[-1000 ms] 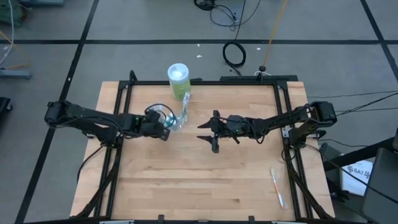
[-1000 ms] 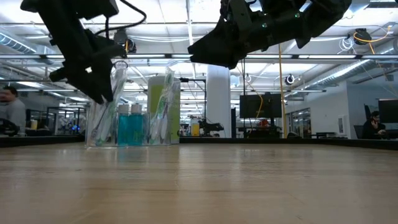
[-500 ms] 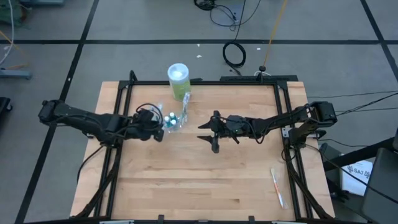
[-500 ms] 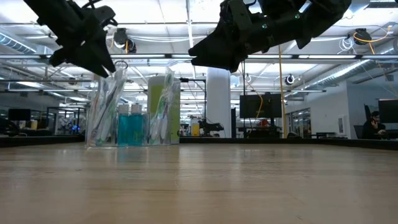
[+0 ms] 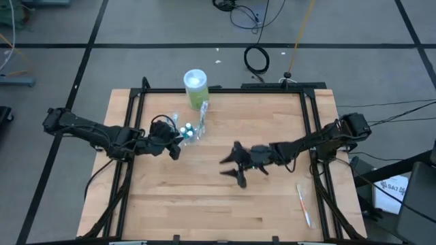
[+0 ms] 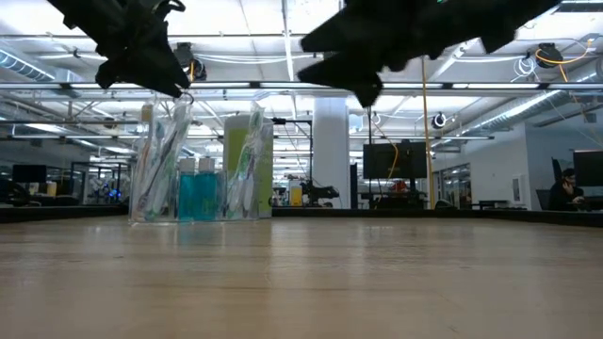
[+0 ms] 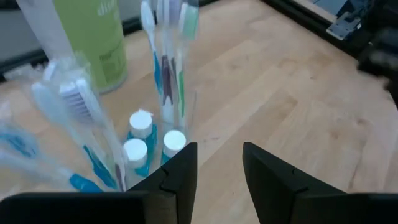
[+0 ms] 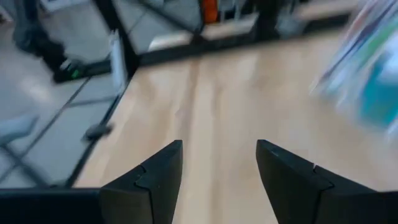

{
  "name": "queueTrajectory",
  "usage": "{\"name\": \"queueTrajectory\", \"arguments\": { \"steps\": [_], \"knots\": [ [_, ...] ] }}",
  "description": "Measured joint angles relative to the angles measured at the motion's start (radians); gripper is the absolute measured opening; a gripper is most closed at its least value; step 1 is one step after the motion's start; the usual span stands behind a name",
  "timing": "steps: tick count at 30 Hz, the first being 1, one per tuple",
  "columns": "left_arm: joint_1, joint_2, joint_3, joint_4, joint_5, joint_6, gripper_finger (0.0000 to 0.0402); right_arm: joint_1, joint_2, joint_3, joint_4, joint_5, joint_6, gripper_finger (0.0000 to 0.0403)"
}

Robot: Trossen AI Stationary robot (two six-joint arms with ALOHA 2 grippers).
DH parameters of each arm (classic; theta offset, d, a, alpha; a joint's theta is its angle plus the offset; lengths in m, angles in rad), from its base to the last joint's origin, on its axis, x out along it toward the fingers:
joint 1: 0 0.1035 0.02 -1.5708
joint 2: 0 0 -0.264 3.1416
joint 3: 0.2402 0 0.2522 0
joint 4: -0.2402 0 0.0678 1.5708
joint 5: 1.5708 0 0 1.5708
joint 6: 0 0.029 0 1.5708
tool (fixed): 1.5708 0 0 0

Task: Pick & Place toothbrushing station
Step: Put the orange toothbrush into the transparent organizer

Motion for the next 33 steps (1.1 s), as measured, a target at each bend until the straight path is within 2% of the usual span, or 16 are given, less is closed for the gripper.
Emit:
{"name": "queueTrajectory", "arguments": {
  "steps": [5, 8, 11, 15, 22, 33],
  "knots": [
    [-0.021, 0.000, 0.000, 0.009, -0.030, 0.016, 0.0131, 0.112, -0.013, 0.000, -0.226, -0.011, 0.267, 0.0190],
    [-0.029, 0.000, 0.000, 0.010, -0.031, 0.016, 0.0131, 0.165, -0.017, 0.001, -0.400, -0.076, 0.452, 0.0188],
    [-0.029, 0.000, 0.000, 0.016, -0.043, 0.009, 0.0131, 0.222, -0.029, -0.002, -0.580, -0.094, 0.668, 0.0188],
    [-0.029, 0.000, 0.000, 0.019, -0.065, -0.010, 0.0131, 0.281, -0.043, 0.000, -0.763, -0.209, 0.915, 0.0187],
    [-0.022, 0.000, 0.000, 0.086, -0.099, 0.041, 0.0131, 0.376, -0.048, 0.000, -0.984, -0.377, 1.175, 0.0187],
    [0.019, 0.000, 0.000, 0.307, -0.100, 0.256, 0.0131, 0.476, -0.048, 0.000, -1.252, -0.394, 1.469, 0.0187]
  ]
}}
